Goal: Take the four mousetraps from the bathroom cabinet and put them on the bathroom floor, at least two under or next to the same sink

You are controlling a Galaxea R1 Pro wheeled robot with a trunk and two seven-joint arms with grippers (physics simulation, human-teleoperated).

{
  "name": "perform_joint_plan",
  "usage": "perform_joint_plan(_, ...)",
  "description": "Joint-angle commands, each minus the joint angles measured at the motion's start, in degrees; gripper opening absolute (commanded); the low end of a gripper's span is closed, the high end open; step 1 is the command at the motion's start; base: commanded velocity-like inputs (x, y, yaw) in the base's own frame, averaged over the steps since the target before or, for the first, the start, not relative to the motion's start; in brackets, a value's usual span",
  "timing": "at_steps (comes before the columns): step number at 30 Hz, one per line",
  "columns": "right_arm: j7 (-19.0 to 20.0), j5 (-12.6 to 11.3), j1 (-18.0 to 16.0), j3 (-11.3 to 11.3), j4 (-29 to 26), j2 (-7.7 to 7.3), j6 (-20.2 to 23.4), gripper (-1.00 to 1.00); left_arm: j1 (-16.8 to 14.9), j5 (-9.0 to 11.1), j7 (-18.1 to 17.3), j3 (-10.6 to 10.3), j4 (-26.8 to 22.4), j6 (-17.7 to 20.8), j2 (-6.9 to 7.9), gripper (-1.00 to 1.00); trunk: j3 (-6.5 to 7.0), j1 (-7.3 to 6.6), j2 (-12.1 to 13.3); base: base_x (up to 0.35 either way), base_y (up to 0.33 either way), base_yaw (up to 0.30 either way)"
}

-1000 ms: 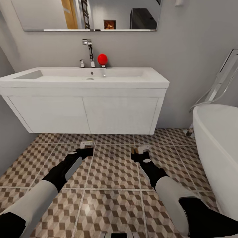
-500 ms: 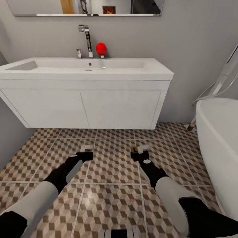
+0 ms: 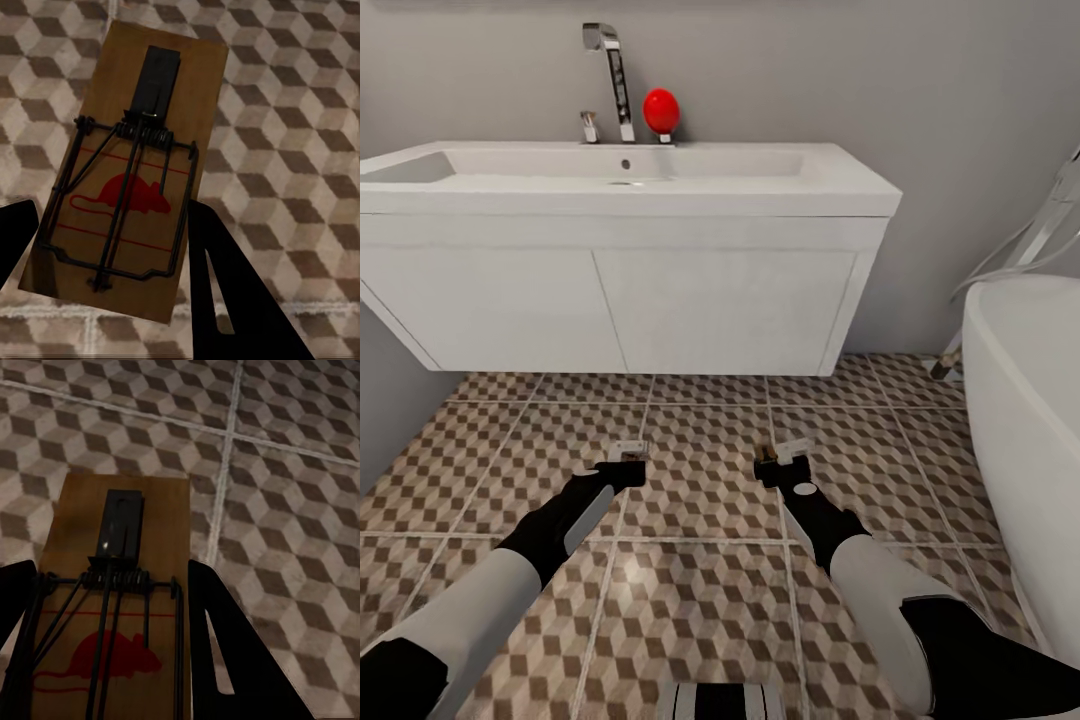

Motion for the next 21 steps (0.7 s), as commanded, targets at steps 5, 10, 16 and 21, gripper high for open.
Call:
perform_joint_plan(5, -0.14, 0.24, -0.06, -0.03, 0.08, 0.02, -0.18, -1.0, -0.04, 0.57, 0.57, -0.43, -0.08, 0.06, 0.08, -1.0, -1.16, 0.11, -0.09, 0.0, 0.0, 0.0)
perform_joint_plan(10, -0.09, 0.24, -0.03, -0.03, 0.08, 0.02, -0.18, -1.0, -0.04, 0.57, 0.57, -0.44, 0.19, 0.05, 0.08, -1.0, -2.26, 0.24, -0.16, 0.0, 0.0, 0.0)
perform_joint_plan(16, -0.08, 0.24, -0.05, -0.03, 0.08, 0.02, -0.18, -1.0, -0.04, 0.57, 0.57, -0.46, 0.4, -0.17, 0.08, -1.0, -3.59, 0.4, -0.24, 0.0, 0.0, 0.0)
perform_joint_plan(21, -0.08, 0.24, -0.04, -0.03, 0.08, 0.02, -0.18, -1.0, -0.04, 0.57, 0.57, -0.47, 0.44, -1.38, 0.08, -1.0, -4.7, 0.53, -0.3, 0.0, 0.0, 0.0)
